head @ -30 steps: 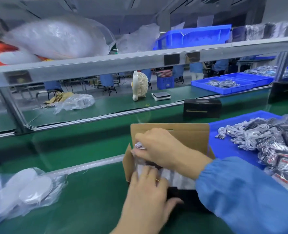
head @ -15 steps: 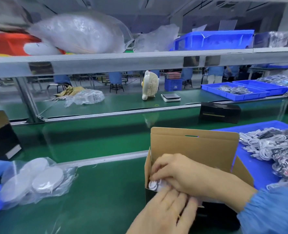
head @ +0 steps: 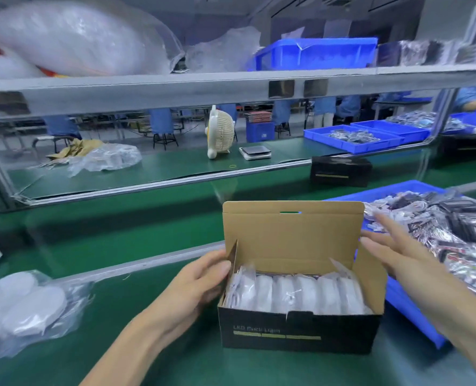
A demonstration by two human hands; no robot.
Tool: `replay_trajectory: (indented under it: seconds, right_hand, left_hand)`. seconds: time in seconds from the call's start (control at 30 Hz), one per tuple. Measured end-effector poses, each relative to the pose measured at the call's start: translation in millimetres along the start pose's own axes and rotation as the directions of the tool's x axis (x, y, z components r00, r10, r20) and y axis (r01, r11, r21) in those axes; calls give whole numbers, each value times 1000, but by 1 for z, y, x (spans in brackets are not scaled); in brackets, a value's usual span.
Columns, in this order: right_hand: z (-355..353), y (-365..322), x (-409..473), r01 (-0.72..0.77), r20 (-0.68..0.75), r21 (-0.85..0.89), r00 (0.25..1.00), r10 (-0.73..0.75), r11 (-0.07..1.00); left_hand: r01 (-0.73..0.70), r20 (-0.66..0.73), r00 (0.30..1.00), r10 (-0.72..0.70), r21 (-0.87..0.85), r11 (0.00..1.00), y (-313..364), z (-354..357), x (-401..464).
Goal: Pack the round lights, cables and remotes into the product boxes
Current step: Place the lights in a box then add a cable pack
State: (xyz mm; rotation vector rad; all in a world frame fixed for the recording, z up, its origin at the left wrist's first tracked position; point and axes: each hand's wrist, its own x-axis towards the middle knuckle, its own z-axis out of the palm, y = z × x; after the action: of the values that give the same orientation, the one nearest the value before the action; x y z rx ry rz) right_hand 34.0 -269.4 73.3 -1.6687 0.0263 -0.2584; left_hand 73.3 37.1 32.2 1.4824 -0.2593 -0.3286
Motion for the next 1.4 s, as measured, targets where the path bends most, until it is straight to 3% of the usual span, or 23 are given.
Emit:
replay_trajectory:
  seconds: [0.03, 0.07, 0.17, 0.27, 0.37, 0.47, 0.53, 0.57, 0.63, 0.73, 0.87, 0.97, 1.1, 1.23, 1.33, 1.4]
  right_hand:
    - [1, 10, -4, -152, 148, 143, 980, 131, 978]
    - [4, 18, -5, -241, 276, 266, 947, 166, 933]
    - [15, 35, -5, -303, 390, 513, 916, 97, 803]
    - [34, 41, 1, -185, 433, 395, 902, -4, 900]
    - [54, 43, 10, 45, 385, 241, 913, -137, 970]
    - [64, 43, 13, 278, 350, 121, 886, -303, 953]
    - [57, 47, 13, 356, 433, 66, 831, -349, 932]
    - [52, 49, 12, 370, 494, 47, 799, -343, 928]
    - [45, 53, 9, 358, 573, 22, 761, -305, 934]
    - [48, 56, 7, 329, 527, 25, 798, -292, 944]
    - [51, 57, 8, 328, 475, 48, 823, -311, 943]
    - [52, 62, 7, 333, 453, 44, 833, -316, 942]
    - [52, 63, 0, 356, 474, 39, 816, -331, 934]
    - [51, 59, -10, 545, 479, -166, 773, -416, 822]
    - [52, 59, -16, 706, 440, -357, 705, -556, 612]
    - [53, 59, -20, 761, 431, -416, 648, -628, 499]
  left_hand:
    - [-22, 30, 999, 22, -10, 1000, -2, 1, -2]
    - [-48, 44, 998, 48, 1, 999, -4, 1, -4]
    - [-101, 84, 991, 99, 18, 995, -7, -6, -15]
    - [-206, -14, 978, 206, -18, 978, -9, -18, -27]
    - [-385, -163, 899, 406, 146, 911, -16, -22, -42]
    - [-472, -175, 821, 543, 329, 818, -21, -30, -54]
    - [-496, -106, 806, 582, 414, 763, -21, -30, -60]
    - [-500, -74, 803, 592, 458, 735, -21, -28, -61]
    - [-469, -141, 797, 587, 470, 748, -19, -17, -58]
    - [-466, -236, 768, 595, 432, 772, -18, -5, -55]
    - [-485, -120, 763, 635, 543, 686, -18, -8, -59]
    - [-474, -126, 775, 620, 533, 701, -18, -11, -58]
    - [-530, -18, 747, 664, 586, 613, -22, -17, -62]
    - [-575, 87, 662, 745, 697, 429, -20, -20, -61]
    - [-581, 147, 602, 785, 755, 304, -19, -20, -59]
    - [-583, 159, 596, 787, 760, 287, -20, -19, -59]
